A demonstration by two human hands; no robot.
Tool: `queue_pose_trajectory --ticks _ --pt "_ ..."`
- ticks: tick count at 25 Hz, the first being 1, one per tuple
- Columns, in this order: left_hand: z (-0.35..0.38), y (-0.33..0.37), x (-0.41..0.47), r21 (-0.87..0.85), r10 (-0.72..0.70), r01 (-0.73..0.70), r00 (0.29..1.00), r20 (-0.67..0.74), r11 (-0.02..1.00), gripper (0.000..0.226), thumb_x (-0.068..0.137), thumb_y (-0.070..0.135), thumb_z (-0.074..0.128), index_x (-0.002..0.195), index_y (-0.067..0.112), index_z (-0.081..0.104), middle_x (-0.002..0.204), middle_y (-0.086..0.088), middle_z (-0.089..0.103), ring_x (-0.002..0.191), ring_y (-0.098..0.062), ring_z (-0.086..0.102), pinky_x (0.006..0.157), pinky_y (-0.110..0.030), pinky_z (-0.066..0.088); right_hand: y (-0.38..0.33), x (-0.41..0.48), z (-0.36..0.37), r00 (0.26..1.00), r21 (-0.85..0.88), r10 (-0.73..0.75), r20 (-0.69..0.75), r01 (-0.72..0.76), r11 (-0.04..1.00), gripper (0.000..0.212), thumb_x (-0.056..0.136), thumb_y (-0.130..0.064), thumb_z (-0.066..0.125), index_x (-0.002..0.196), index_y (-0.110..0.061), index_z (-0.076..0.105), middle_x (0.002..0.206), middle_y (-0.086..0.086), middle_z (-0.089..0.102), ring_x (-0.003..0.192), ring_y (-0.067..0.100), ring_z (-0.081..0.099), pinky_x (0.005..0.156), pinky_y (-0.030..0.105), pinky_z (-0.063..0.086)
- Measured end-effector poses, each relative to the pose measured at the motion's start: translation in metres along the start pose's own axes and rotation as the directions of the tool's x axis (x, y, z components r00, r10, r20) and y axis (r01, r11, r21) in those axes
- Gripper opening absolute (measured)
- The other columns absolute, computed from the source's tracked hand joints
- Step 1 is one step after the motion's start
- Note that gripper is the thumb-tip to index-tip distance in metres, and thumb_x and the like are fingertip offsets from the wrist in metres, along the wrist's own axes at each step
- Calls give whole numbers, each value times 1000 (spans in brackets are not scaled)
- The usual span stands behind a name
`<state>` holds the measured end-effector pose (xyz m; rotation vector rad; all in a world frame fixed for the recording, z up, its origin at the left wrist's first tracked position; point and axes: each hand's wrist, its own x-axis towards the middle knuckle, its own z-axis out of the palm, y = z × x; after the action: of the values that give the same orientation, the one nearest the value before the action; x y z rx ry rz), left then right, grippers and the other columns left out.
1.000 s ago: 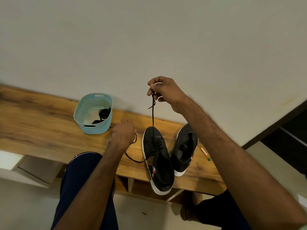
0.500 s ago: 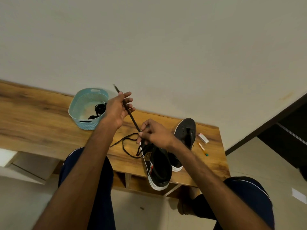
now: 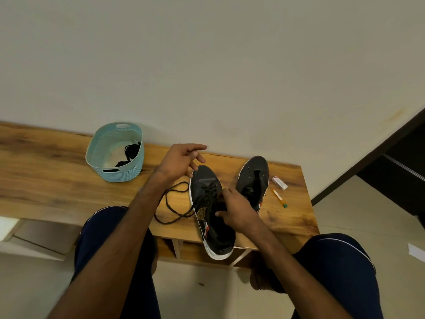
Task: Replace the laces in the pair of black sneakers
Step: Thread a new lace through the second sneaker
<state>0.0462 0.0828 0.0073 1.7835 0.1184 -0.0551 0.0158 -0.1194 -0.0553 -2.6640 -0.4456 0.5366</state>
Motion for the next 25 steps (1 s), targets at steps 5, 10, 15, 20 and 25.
queue_pose_trajectory --ticks 5,10,15,20,25 --pt "21 -1 -1 -41 -161 173 963 215 984 25 103 7 46 118 9 66 95 -5 68 63 -13 61 44 -22 47 -2 -1 8 972 -174 -75 -222 36 984 26 95 -20 48 117 -10 59 110 6 59 97 27 61 81 39 51" --pt "45 -15 2 129 -134 116 981 139 985 27 103 15 48 103 3 72 77 -2 64 56 -7 55 52 -21 43 8 8 8 961 -64 5 -277 -24 998 24 99 -29 47 112 -16 64 103 3 68 92 27 66 74 37 51" --pt "67 -42 -1 568 -139 17 975 173 823 27 98 4 49 107 8 74 95 -5 69 83 -14 61 76 -28 49 33 23 -6 977 421 194 -86 -140 896 13 96 -21 61 102 -19 72 94 2 72 84 22 69 77 40 59" --pt "76 -43 -7 621 -57 10 997 57 784 8 90 10 68 91 15 75 86 0 74 76 -3 64 67 -16 50 37 26 -6 975 515 217 -43 -165 841 14 96 -17 62 105 -15 73 98 3 72 85 21 71 76 38 61" --pt "86 -45 -12 711 -24 -3 999 28 703 2 88 20 71 90 20 73 89 2 73 85 -14 66 78 -35 56 36 27 -5 974 530 224 -39 -169 831 14 96 -19 62 104 -15 73 97 2 72 85 21 71 74 34 61"
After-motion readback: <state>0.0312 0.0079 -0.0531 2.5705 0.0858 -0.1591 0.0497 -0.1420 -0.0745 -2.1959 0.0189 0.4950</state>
